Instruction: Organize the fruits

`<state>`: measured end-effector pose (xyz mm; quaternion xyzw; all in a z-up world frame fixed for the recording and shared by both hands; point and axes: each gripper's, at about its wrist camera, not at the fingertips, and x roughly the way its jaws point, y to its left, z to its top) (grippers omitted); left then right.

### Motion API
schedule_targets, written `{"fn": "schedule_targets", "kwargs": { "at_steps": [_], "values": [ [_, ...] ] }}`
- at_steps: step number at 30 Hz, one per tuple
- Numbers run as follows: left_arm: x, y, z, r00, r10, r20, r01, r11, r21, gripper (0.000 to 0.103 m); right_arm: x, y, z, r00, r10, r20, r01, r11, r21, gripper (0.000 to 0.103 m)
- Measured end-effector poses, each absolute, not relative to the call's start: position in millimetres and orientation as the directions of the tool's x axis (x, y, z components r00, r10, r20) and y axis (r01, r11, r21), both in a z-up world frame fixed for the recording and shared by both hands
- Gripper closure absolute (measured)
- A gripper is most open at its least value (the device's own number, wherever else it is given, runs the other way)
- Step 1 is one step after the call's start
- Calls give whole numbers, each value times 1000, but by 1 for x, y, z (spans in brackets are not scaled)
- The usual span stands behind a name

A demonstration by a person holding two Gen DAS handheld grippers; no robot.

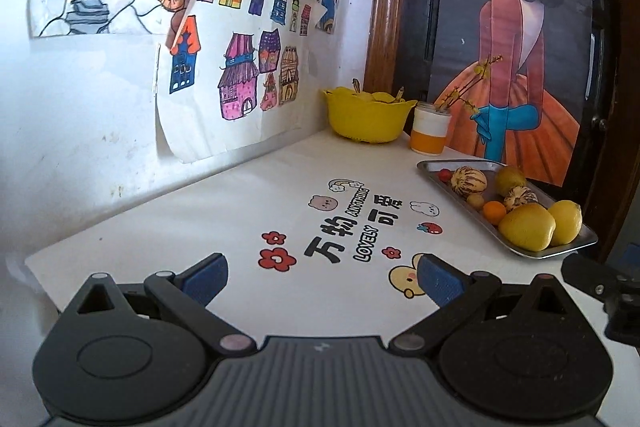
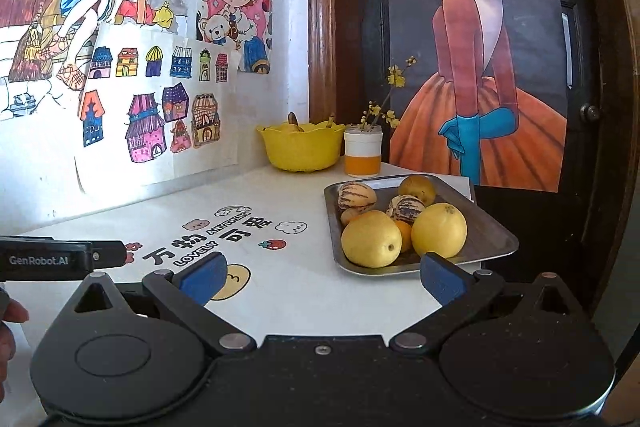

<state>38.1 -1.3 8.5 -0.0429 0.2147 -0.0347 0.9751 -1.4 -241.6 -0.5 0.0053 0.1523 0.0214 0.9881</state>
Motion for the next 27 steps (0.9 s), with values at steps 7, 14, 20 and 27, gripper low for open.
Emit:
{"fn": "schedule_targets", "kwargs": {
  "at_steps": [7, 14, 20, 27],
  "values": [
    [31, -1, 5, 910, -78, -408, 44, 995, -91, 0, -3, -243, -6, 957, 34, -287, -29, 999, 22, 1],
    [29, -1, 2, 907, -79, -414, 42, 994, -98, 0, -4, -242, -8, 958, 40, -285, -34, 999, 26, 1],
    [29, -1, 1, 905, -76, -418, 39, 995, -97, 0, -5, -242, -9, 958, 43, -282, -37, 999, 27, 1],
    [29, 0, 1, 904, -72, -422, 33, 995, -97, 0, -5, -242, -9, 958, 44, -285, -39, 999, 23, 1]
  ]
}}
